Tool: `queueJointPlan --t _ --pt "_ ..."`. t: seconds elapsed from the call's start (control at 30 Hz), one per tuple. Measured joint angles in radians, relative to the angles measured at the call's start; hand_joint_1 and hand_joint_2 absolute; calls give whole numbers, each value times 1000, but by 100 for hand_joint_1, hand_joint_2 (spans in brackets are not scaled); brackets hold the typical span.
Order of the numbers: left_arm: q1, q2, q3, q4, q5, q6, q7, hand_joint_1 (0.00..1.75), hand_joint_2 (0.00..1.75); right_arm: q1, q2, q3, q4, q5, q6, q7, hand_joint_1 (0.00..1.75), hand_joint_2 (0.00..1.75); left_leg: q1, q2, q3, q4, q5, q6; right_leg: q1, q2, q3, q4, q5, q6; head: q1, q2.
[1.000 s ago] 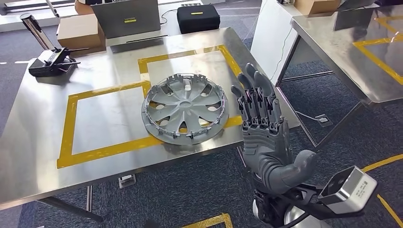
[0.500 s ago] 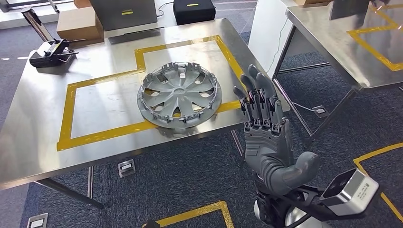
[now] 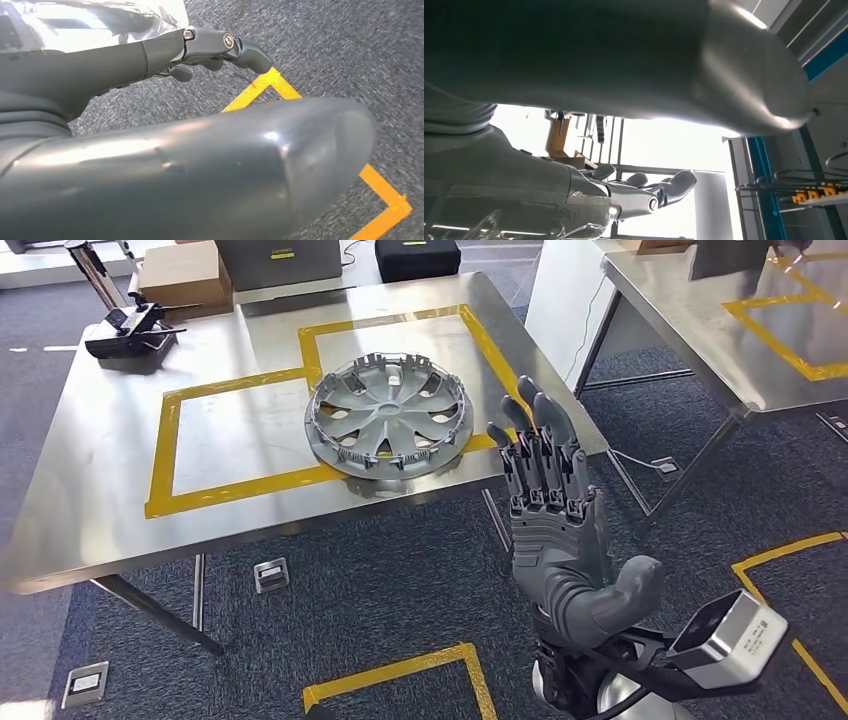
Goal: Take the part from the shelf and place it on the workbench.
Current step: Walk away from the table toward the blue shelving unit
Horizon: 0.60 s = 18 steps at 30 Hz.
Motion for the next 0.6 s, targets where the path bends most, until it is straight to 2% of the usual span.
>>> queueJointPlan --t 0.03,0.1,0.13,0.17,0.2,0.23,0.27,0.3,0.33,0.37,0.4,0.47,0.5,0.53,0.6 --pt "0 -1 0 0 0 0 0 0 0 1 0 0 0 0 0 0 0 0 2 2 -10 -3 12 8 0 3 -12 31 -36 4 2 0" --pt "-2 -2 0 0 0 0 0 0 0 1 -1 0 0 0 0 0 0 0 1 5 -36 -1 31 19 0 6 -47 146 -136 9 6 0" --pt "-2 -2 0 0 0 0 0 0 0 2 -1 0 0 0 0 0 0 0 -1 6 -51 1 41 21 -1 6 -59 210 -170 10 8 0" --pt "-2 -2 0 0 0 0 0 0 0 3 -1 0 0 0 -1 0 0 0 -3 7 -67 5 50 21 -1 6 -62 256 -180 11 8 0" --pt "-2 -2 0 0 0 0 1 0 0 3 -1 0 0 0 -1 0 0 0 -4 7 -83 9 58 21 -1 6 -51 272 -167 10 9 0" --pt "-1 -2 0 0 0 0 1 0 0 4 -1 0 0 0 -1 0 0 0 -6 7 -100 14 66 21 -1 6 -23 252 -139 7 9 0" --pt "-1 -2 0 0 0 0 1 0 0 4 -1 0 0 0 -2 0 0 0 -7 7 -115 20 74 19 0 6 21 200 -110 3 9 0" --pt "-1 -3 0 0 0 0 1 0 0 4 -1 0 0 0 -2 0 0 0 -9 7 -128 26 80 17 3 6 72 127 -94 -3 9 0" --pt "-1 -3 0 0 0 0 1 0 0 4 -1 0 -1 0 -2 0 0 0 -10 7 -138 30 87 14 5 6 121 51 -94 -9 8 0" --pt "-1 -4 0 0 0 0 1 0 0 3 -1 0 -1 0 -2 0 0 0 -9 7 -145 33 95 9 8 6 155 -6 -102 -13 8 0" --pt "-1 -4 0 0 0 0 1 0 0 3 -1 0 -2 0 -1 0 0 0 -8 7 -151 33 104 3 12 7 171 -40 -109 -16 8 0" --pt "1 -5 0 0 0 0 1 0 0 3 -1 0 -2 0 -1 0 0 0 -2 5 -161 29 119 -9 14 7 167 -60 -96 -25 10 0" --pt "2 -5 0 0 0 0 1 0 0 3 -1 0 -2 0 -1 0 0 0 -1 2 -168 34 107 -15 12 5 160 -65 -83 -30 11 0" --pt "3 -5 0 0 0 0 2 0 0 3 -1 0 -2 0 -1 0 0 0 0 -1 -177 55 79 -21 9 3 152 -70 -71 -36 10 0" --pt "5 -5 0 0 0 0 2 0 0 3 -1 1 -2 0 -1 0 0 0 4 -4 -203 157 -14 -34 5 -2 133 -68 -55 -43 7 0"
